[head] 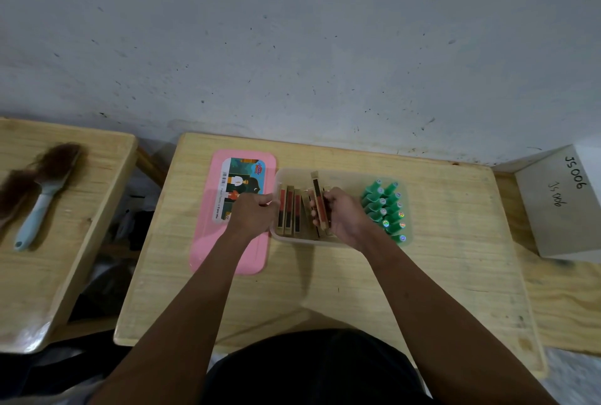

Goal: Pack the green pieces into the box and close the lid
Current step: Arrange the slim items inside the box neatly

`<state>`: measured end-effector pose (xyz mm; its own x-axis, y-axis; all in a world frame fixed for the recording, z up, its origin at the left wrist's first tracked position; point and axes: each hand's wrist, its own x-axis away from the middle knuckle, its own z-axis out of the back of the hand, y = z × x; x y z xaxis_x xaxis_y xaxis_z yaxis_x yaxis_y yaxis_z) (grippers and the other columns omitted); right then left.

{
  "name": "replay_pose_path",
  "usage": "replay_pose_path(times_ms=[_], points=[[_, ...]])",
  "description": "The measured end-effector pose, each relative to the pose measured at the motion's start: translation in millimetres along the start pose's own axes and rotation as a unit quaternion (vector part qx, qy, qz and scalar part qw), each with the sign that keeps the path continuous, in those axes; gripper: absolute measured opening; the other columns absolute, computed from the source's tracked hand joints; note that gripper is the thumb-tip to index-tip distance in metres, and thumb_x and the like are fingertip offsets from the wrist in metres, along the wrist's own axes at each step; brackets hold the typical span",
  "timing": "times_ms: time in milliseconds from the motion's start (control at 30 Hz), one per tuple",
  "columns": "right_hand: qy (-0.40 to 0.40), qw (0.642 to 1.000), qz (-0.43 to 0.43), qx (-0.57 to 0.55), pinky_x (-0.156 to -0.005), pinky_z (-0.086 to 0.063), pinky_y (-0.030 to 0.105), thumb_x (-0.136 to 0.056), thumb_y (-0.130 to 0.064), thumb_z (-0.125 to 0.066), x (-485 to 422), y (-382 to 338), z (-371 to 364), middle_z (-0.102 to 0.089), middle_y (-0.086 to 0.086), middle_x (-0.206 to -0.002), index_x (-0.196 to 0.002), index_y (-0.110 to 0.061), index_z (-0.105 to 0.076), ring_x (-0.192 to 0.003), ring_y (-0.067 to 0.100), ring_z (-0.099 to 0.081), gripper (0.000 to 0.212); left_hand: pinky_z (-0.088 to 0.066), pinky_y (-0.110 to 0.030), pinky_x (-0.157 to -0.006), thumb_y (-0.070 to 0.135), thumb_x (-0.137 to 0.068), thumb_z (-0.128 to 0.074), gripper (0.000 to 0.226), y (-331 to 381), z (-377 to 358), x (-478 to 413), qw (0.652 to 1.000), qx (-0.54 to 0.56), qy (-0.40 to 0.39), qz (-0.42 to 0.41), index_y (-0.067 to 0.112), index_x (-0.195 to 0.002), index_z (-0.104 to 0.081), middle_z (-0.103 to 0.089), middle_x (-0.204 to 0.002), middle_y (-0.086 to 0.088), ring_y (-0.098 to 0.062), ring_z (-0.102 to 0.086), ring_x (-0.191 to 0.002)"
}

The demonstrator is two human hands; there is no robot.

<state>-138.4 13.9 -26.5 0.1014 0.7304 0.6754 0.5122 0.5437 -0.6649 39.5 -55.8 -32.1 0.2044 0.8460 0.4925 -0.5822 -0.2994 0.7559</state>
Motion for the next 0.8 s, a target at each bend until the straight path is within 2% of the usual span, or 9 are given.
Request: replay_pose_path(times_ms=[133,267,433,533,667,800], points=[[0.007,0.999,0.005,0.032,-0.068,-0.053,0.03,-0.102,-0.017,-0.041,-2,1,-4,-0.068,0.011,-0.089,-0.109,-0.001,-0.061,-0.077,0.018,-0.063,0.026,-0.055,-0.047,-0.091,0.019,-0.09,-0.063,0.039,0,0,0,1.0,-0.001,0.004,0.002,0.006,-0.126,-0.06,-0.062,-0.127,-0.016,-0.03,-0.059,-0.116],[0.02,0.999,0.01,0.047,-0.074,-0.056,0.032,-0.103,-0.017,-0.042,-3,2,-4,-0.073,0.012,-0.099,-0.113,-0.008,-0.059,-0.083,0.018,-0.068,0.022,-0.056,-0.046,-0.09,0.019,-0.09,-0.062,0.039,1,-1,0,1.0,-0.003,0.004,0.003,0.005,-0.127,-0.059,-0.062,-0.126,-0.015,-0.028,-0.059,-0.114],[0.044,0.994,0.006,0.098,-0.055,-0.045,0.028,-0.105,-0.02,-0.037,-2,4,-5,-0.066,0.008,-0.09,-0.109,-0.009,-0.06,-0.066,0.014,-0.056,0.026,-0.056,-0.046,-0.09,0.02,-0.09,-0.063,0.039,1,1,0,1.0,0.003,-0.001,0.01,0.007,-0.127,-0.06,-0.062,-0.127,-0.014,-0.029,-0.058,-0.115],[0.047,0.991,0.006,0.125,-0.05,-0.038,0.024,-0.103,-0.02,-0.039,-1,3,-4,-0.066,0.006,-0.089,-0.109,-0.01,-0.061,-0.062,0.011,-0.052,0.025,-0.055,-0.047,-0.091,0.02,-0.09,-0.063,0.039,2,3,1,1.0,0.001,-0.001,0.011,0.007,-0.126,-0.06,-0.062,-0.126,-0.014,-0.03,-0.058,-0.116],[0.041,0.985,0.016,0.164,-0.052,-0.037,0.025,-0.098,-0.015,-0.051,0,1,-1,-0.07,0.005,-0.091,-0.113,-0.01,-0.059,-0.066,0.011,-0.053,0.018,-0.056,-0.046,-0.089,0.019,-0.09,-0.062,0.038,4,2,3,1.0,0.003,-0.002,0.009,0.006,-0.126,-0.06,-0.064,-0.123,-0.015,-0.029,-0.06,-0.112],[0.067,0.949,0.071,0.301,-0.056,-0.044,0.025,-0.089,-0.024,-0.07,0,-1,11,-0.068,0.008,-0.084,-0.112,-0.011,-0.069,-0.063,0.011,-0.054,0.027,-0.058,-0.042,-0.083,0.018,-0.091,-0.061,0.038,5,1,4,1.0,-0.002,0.003,0.003,0.006,-0.127,-0.059,-0.062,-0.125,-0.015,-0.028,-0.06,-0.109]])
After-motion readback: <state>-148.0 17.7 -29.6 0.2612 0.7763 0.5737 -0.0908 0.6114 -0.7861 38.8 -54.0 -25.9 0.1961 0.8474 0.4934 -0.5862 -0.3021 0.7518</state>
